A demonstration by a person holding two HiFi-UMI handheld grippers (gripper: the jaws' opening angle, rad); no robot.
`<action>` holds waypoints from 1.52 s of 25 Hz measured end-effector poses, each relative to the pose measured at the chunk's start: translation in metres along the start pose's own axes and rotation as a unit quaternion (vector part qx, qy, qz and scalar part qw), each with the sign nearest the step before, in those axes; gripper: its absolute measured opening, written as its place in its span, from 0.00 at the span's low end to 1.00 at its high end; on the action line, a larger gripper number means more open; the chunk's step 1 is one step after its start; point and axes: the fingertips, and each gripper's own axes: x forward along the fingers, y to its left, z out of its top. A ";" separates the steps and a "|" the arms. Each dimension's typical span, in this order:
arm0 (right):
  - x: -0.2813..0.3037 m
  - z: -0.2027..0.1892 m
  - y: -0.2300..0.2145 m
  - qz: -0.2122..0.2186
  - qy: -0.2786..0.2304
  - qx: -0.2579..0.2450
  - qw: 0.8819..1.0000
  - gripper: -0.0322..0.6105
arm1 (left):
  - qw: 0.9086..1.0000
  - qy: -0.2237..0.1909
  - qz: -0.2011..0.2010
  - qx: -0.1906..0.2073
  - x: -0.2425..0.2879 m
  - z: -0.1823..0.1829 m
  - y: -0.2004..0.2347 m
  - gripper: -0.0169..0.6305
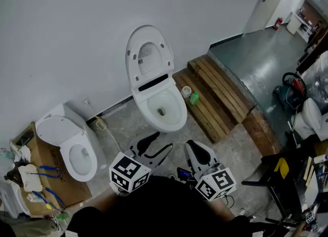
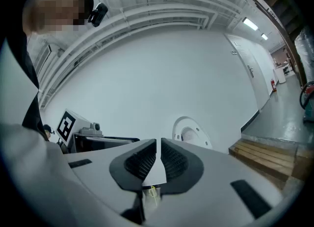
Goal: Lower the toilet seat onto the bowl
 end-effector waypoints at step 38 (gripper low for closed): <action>0.038 -0.031 -0.046 -0.004 0.070 0.047 0.996 0.13 | 0.995 0.020 0.049 -0.090 0.037 -0.027 0.061 0.38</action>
